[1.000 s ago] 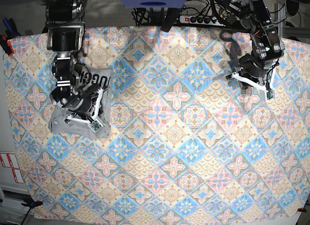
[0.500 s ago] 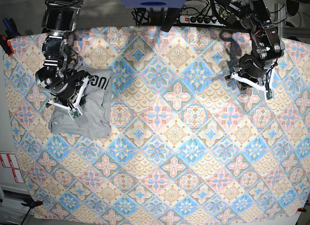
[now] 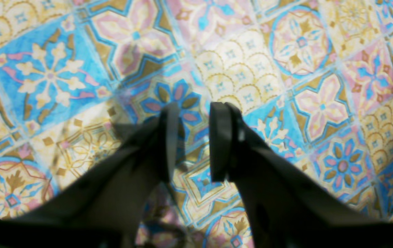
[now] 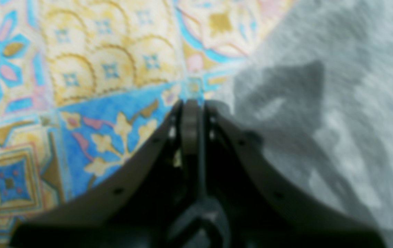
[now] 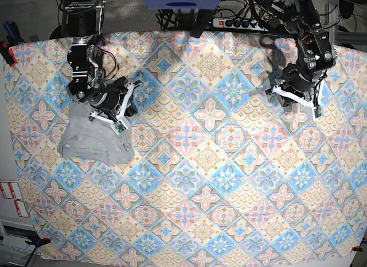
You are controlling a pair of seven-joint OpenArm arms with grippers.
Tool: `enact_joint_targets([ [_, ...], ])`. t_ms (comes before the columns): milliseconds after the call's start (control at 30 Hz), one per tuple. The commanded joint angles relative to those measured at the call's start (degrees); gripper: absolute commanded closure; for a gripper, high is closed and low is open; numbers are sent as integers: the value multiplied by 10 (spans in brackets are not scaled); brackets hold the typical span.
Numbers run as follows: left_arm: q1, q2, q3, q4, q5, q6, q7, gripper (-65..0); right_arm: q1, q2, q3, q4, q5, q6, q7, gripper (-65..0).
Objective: Fold the T-shirt properly
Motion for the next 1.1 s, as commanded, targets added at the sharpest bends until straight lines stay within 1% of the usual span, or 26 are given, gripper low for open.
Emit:
enact_joint_targets([
  [0, -2, -3, 0, 12, -4, 0, -8, -154, 3, 1, -9, -5, -4, 4, -15, -30],
  [100, -2, -3, 0, 12, -4, 0, -8, -154, 7, 1, -8, -2, -4, 4, -15, -30],
  [167, -2, -3, 0, 12, -5, 0, -9, -154, 7, 1, -7, 19, -4, 4, -15, -30],
  [233, -2, -3, 1, 12, -6, 0, -8, -154, 1, 1, -7, 70, -2, 4, -20, -30],
  [300, 4, -3, 1, 13, -6, 0, -8, -154, -29, 4, 0, 119, -2, 4, -20, -30],
  [433, 29, -4, 1, 36, -8, 0, -11, -154, -86, 3, 63, 214, -2, 4, -20, -30],
  [533, 55, -6, -1, 43, -40, -23, -10, -151, -129, 2, 102, 263, -2, 4, -20, -30],
  [633, 92, -24, -2, 44, -78, -38, -12, -106, -174, 2, 138, 304, -2, 4, -20, -30],
  [700, 116, -27, -2, 44, -103, -40, -12, -76, -206, 2, 162, 319, -2, 4, -20, -29],
  [767, 141, -39, -3, 53, -126, -40, -12, -44, -238, 2, 188, 333, -2, 4, -20, -16],
  [833, 172, -46, -3, 65, -150, -40, -12, -28, -269, 2, 216, 342, -2, 4, -20, 0],
  [900, 200, -48, -3, 72, -174, -40, -12, -17, -301, 2, 246, 342, -2, 4, -20, 0],
  [967, 223, -48, -3, 74, -183, -40, -12, -16, -326, 2, 276, 342, 19, 4, -20, 0],
  [1067, 260, -48, -3, 74, -183, -40, -12, -16, -364, 2, 320, 342, 83, 4, -20, 0],
])
